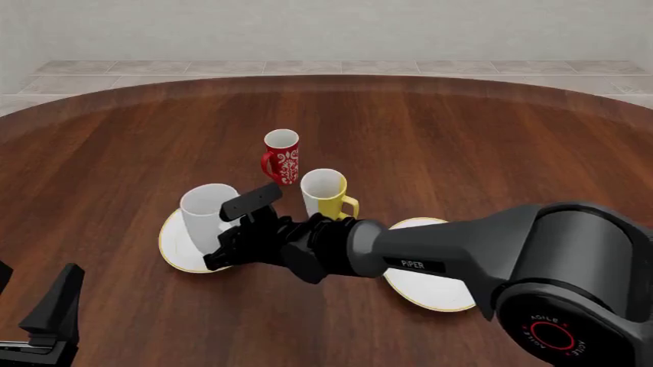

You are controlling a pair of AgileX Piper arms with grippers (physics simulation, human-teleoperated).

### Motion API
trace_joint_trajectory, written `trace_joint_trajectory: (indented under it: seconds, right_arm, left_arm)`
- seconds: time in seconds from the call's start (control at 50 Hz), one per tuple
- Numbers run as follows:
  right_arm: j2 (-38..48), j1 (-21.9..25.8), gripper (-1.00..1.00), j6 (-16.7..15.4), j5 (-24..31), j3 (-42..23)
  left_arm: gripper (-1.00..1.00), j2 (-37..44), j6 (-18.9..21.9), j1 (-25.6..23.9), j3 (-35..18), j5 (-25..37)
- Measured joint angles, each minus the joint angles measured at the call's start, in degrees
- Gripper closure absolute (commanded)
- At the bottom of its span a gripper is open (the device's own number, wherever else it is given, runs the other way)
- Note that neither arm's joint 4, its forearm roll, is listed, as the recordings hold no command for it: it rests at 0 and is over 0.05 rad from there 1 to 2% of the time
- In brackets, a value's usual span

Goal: Put the white mug on the left plate.

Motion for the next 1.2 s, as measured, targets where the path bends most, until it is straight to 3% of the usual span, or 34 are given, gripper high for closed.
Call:
trace_joint_trajectory:
  seconds: [0.3, 0.32, 1.2]
  right_arm:
    - [0.2, 0.0, 1.0, 0.1, -0.1, 0.0]
    - [0.2, 0.0, -1.0, 0.1, -0.1, 0.0]
    - [0.4, -0.2, -1.0, 0.7, -0.3, 0.0]
  left_arm:
    - [-1.0, 0.0, 0.0, 0.0, 0.1, -0.1]
    - [-1.0, 0.0, 0.0, 0.0, 0.1, -0.1]
    - [-1.0, 0.0, 0.1, 0.0, -0.1, 0.0]
